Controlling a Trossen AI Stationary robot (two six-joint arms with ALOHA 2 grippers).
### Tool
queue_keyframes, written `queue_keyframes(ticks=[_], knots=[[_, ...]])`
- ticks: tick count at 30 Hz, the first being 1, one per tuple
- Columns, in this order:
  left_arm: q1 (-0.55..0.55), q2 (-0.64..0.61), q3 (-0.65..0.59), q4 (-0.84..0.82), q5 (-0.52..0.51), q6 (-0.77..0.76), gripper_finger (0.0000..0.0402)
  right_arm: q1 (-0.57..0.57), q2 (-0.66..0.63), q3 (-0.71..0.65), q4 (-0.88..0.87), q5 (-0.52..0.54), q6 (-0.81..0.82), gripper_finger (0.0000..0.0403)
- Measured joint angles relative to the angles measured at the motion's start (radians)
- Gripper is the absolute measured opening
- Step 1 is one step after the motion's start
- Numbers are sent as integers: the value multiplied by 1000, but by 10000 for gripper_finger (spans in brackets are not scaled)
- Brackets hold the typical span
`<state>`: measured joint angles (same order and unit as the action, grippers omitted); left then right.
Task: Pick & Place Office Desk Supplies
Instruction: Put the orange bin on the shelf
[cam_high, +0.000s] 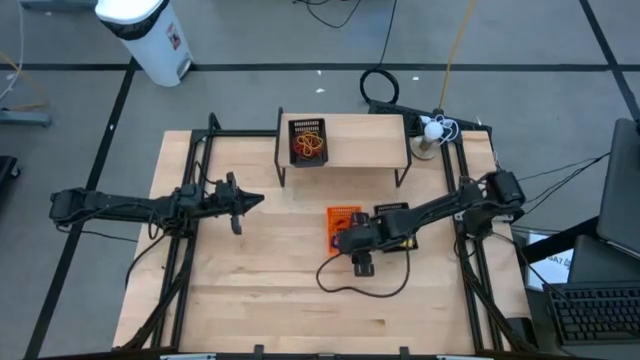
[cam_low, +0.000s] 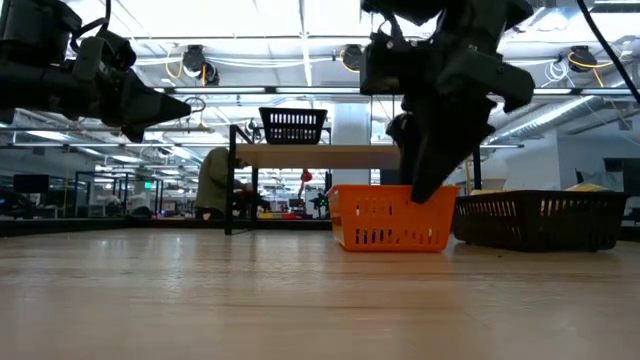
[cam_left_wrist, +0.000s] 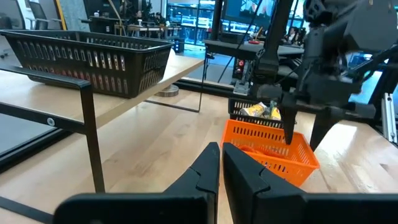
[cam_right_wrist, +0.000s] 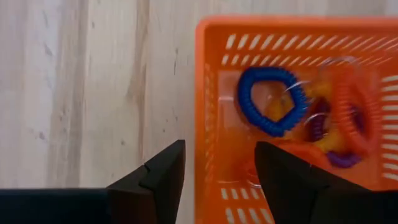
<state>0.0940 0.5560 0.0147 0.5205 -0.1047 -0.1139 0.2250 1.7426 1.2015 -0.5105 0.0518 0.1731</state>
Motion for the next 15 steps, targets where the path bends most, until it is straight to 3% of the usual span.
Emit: queue_keyframes(ticks=[10, 15], knots=[[0, 0, 0, 0, 1, 3, 21, 26, 42, 0, 45, 12, 0, 161], [0, 0, 0, 0, 1, 4, 21, 26, 42, -15, 67, 27, 28, 110]])
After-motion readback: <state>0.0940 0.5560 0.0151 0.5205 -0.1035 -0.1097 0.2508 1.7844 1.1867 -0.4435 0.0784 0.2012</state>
